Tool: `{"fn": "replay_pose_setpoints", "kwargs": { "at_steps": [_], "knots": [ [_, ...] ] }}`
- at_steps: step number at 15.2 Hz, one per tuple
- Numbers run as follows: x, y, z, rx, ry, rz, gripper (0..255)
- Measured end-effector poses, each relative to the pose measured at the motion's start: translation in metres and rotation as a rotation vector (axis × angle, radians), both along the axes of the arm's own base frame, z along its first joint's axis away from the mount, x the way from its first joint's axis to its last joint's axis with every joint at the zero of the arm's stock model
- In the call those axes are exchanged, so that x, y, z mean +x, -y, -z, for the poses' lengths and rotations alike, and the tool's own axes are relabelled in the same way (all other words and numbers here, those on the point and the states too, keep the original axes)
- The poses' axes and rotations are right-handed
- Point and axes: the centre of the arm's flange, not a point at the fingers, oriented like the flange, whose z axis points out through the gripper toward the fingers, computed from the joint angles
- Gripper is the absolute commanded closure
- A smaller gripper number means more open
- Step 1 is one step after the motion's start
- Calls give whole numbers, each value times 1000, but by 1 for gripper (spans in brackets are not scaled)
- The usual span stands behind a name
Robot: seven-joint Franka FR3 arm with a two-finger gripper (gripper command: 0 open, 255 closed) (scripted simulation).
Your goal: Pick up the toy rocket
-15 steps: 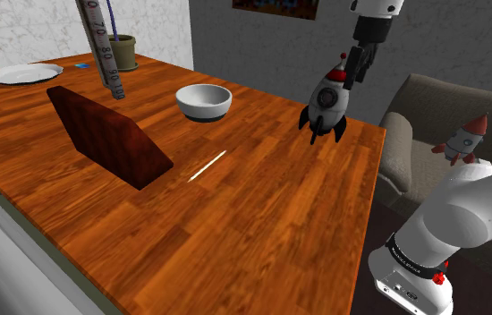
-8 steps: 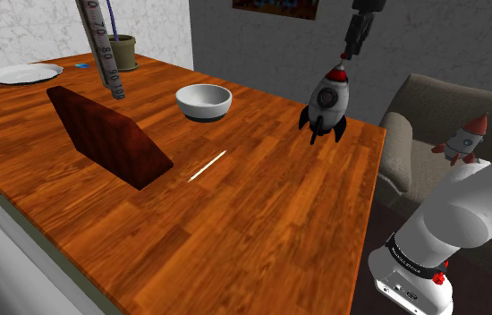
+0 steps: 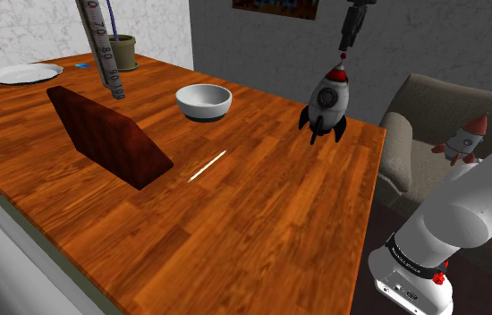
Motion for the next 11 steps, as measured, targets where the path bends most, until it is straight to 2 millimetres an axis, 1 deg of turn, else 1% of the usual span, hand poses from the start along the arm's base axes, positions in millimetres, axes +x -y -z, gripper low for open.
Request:
{"fn": "replay_pose_setpoints", "kwargs": {
  "at_steps": [4, 5, 11],
  "knots": [
    [1, -1, 16, 0, 0, -1, 0],
    [1, -1, 17, 0, 0, -1, 255],
    [1, -1, 18, 0, 1, 0, 255]
  ]
}}
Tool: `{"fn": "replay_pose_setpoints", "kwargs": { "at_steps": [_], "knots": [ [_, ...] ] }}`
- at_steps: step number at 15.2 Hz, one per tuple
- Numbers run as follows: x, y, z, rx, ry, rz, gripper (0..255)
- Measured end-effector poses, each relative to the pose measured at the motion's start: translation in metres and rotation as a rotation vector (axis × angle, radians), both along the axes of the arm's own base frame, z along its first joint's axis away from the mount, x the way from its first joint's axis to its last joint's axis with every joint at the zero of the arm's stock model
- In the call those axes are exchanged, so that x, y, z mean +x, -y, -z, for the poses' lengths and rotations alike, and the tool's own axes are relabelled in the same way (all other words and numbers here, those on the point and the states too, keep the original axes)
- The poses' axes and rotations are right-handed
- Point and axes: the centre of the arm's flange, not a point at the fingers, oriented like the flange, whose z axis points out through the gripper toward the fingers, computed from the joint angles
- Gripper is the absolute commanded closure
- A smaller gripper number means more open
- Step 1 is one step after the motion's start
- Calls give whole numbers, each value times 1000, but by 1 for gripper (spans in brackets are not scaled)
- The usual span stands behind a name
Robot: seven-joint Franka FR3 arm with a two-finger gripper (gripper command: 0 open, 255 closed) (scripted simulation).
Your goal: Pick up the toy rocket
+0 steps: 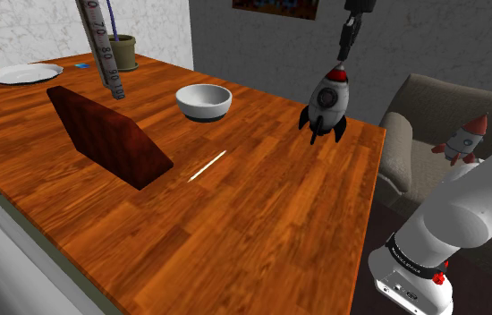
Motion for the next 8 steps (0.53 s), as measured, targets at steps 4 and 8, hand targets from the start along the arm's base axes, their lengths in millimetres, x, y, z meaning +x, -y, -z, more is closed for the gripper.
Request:
{"fn": "replay_pose_setpoints", "kwargs": {
  "at_steps": [4, 8],
  "knots": [
    [0, 0, 0, 0, 0, 0, 255],
    [1, -1, -15, 0, -3, 0, 255]
  ]
}}
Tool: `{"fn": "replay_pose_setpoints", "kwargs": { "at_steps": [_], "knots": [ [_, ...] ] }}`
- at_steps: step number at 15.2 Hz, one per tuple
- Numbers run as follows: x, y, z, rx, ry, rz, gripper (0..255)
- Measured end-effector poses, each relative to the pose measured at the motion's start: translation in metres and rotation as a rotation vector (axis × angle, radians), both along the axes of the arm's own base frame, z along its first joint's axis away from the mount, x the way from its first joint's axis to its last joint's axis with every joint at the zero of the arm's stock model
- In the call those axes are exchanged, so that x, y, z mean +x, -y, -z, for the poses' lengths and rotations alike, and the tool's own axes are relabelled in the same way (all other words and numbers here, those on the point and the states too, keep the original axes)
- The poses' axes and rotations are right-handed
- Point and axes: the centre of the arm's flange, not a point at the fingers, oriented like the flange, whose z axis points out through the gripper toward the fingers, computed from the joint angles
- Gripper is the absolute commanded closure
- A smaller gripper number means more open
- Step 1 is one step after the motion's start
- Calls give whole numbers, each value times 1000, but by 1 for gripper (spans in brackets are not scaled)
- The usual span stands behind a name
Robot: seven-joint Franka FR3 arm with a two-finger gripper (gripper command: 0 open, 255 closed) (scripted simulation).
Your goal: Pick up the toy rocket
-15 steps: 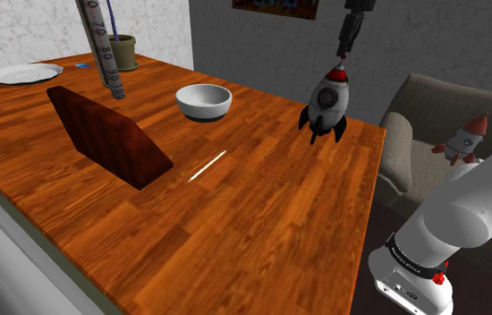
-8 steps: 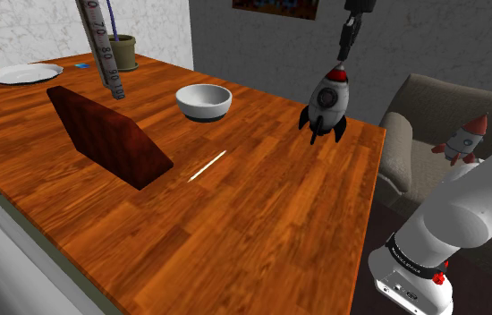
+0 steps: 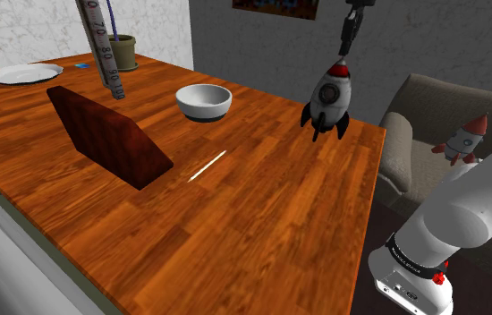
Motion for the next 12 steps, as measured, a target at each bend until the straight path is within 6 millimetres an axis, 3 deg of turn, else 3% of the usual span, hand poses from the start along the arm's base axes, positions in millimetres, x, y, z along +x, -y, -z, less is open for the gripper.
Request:
{"fn": "replay_pose_setpoints", "kwargs": {
  "at_steps": [12],
  "knots": [
    [0, 2, -61, 0, 0, 0, 255]
  ]
}}
